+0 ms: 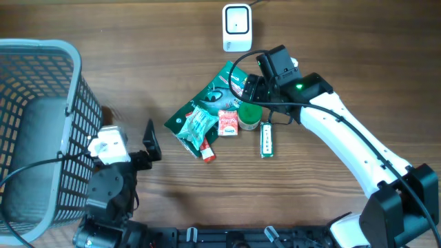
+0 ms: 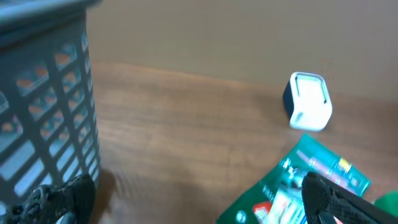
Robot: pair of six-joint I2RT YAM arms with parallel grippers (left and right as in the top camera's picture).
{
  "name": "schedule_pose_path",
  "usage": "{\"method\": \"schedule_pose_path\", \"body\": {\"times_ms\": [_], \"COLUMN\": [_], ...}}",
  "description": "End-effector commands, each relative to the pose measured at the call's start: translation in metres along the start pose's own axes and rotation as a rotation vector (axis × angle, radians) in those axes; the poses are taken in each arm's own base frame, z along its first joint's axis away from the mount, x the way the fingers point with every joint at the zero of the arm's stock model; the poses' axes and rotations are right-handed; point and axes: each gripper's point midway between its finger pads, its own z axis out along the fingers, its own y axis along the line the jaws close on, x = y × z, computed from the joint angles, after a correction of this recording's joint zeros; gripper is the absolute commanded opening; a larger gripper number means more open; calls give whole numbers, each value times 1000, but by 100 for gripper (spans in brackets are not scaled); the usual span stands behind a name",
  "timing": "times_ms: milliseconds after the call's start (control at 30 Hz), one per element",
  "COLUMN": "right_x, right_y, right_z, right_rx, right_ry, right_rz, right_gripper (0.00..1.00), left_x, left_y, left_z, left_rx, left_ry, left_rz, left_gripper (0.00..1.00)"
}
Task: Scan the item barcode
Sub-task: 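Reach the right gripper forward over the jar and items near the scanner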
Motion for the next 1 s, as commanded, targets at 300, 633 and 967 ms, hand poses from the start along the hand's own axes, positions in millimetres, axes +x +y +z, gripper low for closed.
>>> {"method": "schedule_pose_path", "body": {"times_ms": [300,633,967], "right_x": [22,41,67], "right_y": [8,9,4], "right_z": [57,92,112], "right_rx": [-20,-32,-41], "right_ry": [125,211,323], "right_rz": [-223,-224,-251], "right_gripper": [100,100,88], "left_x": [27,34,85], "left_y": [2,4,19], "left_z": [0,-1,-14], "left_rx": [-2,-7,-49], "left_ry": [102,130,345], "left_rz": [60,70,141], "left_gripper": [100,100,100]}}
